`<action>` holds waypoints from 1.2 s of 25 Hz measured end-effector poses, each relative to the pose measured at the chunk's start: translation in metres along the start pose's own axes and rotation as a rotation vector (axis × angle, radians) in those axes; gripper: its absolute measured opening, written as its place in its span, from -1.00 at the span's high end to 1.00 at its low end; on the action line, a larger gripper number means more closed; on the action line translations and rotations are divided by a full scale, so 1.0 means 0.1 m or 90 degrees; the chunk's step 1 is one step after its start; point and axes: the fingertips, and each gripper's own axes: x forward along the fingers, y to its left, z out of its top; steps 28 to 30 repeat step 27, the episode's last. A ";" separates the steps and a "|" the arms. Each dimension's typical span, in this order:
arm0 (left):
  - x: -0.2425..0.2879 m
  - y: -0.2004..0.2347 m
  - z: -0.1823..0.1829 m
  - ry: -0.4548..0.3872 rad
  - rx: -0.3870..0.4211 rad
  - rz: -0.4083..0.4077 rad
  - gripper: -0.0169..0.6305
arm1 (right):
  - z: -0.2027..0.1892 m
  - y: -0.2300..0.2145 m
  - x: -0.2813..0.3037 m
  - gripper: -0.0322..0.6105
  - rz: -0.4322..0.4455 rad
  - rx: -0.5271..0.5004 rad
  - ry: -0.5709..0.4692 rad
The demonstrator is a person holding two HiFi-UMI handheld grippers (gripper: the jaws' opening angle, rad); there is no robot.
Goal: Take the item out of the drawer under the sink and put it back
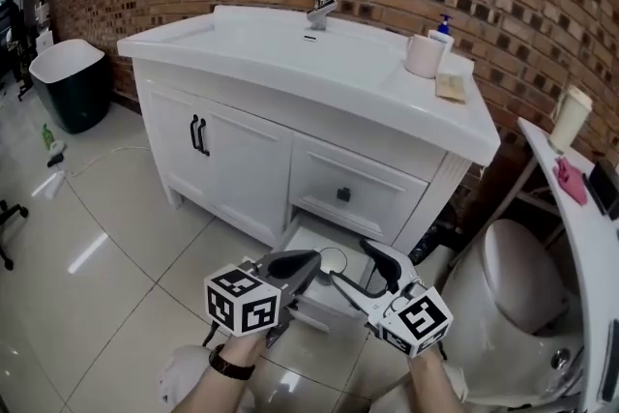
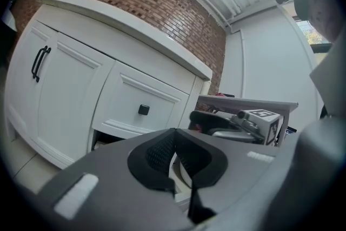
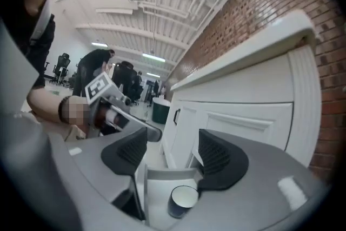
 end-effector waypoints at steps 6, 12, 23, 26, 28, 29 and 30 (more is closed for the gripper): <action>-0.10 -0.44 0.01 -0.015 0.081 -0.037 0.90 | 0.11 0.14 -0.49 0.27 -0.039 0.057 -0.041; -0.19 -0.61 0.02 -0.047 0.150 -0.023 0.90 | 0.17 0.08 -0.60 0.34 -0.062 0.067 -0.034; -0.07 -1.04 -0.02 -0.049 0.280 -0.078 0.91 | 0.06 0.20 -0.55 0.53 -0.012 0.098 0.013; -0.08 -1.03 -0.03 -0.044 0.281 -0.078 0.91 | 0.09 0.25 -0.53 0.59 -0.005 0.070 0.009; -0.09 -1.03 -0.03 -0.041 0.280 -0.077 0.91 | 0.10 0.27 -0.52 0.68 0.001 0.060 0.010; -0.09 -1.03 -0.03 -0.041 0.280 -0.077 0.91 | 0.10 0.27 -0.52 0.68 0.001 0.060 0.010; -0.09 -1.03 -0.03 -0.041 0.280 -0.077 0.91 | 0.10 0.27 -0.52 0.68 0.001 0.060 0.010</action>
